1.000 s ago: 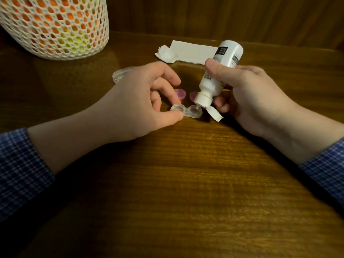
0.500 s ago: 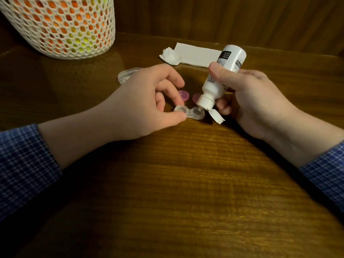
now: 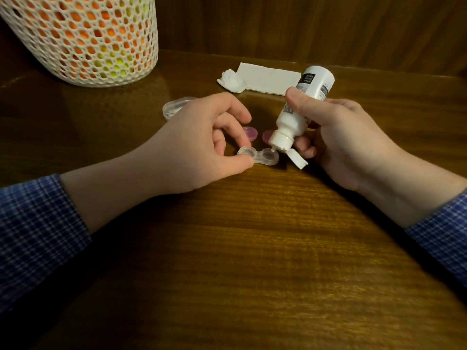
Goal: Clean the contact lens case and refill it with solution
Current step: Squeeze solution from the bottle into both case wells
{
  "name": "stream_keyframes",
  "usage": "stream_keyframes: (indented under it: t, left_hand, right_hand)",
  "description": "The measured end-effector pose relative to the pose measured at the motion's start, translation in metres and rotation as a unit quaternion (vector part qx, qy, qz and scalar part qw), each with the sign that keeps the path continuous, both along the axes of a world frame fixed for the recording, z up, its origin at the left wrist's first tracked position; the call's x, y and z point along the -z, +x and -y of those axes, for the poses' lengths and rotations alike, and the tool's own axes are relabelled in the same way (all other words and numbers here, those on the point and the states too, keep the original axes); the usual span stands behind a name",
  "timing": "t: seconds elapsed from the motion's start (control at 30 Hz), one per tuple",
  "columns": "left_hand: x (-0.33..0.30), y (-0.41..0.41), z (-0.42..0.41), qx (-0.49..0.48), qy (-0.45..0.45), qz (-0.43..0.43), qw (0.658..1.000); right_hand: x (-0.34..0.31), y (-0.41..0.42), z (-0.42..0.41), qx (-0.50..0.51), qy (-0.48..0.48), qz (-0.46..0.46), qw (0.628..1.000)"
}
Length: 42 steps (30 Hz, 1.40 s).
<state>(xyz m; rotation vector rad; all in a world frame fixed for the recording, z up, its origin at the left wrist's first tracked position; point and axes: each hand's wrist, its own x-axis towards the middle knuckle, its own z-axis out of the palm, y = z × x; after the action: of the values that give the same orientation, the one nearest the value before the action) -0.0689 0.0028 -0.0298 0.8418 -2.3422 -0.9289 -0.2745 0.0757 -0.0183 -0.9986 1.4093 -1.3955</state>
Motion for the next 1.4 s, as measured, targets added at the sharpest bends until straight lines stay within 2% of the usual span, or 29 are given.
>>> stream_keyframes:
  t: [0.13, 0.43, 1.4]
  left_hand:
    - [0.0, 0.0, 0.001, 0.001, 0.002, -0.001, 1.0]
    - [-0.001, 0.0, 0.0, 0.0, 0.0, 0.002, 1.0]
    - [0.002, 0.001, 0.002, -0.001, -0.003, -0.007, 1.0]
  right_hand:
    - [-0.003, -0.007, -0.001, -0.023, 0.016, 0.073, 0.997]
    - [0.001, 0.001, 0.0, -0.007, -0.008, -0.001, 1.0]
    - [0.001, 0.001, 0.0, -0.007, -0.004, -0.004, 1.0]
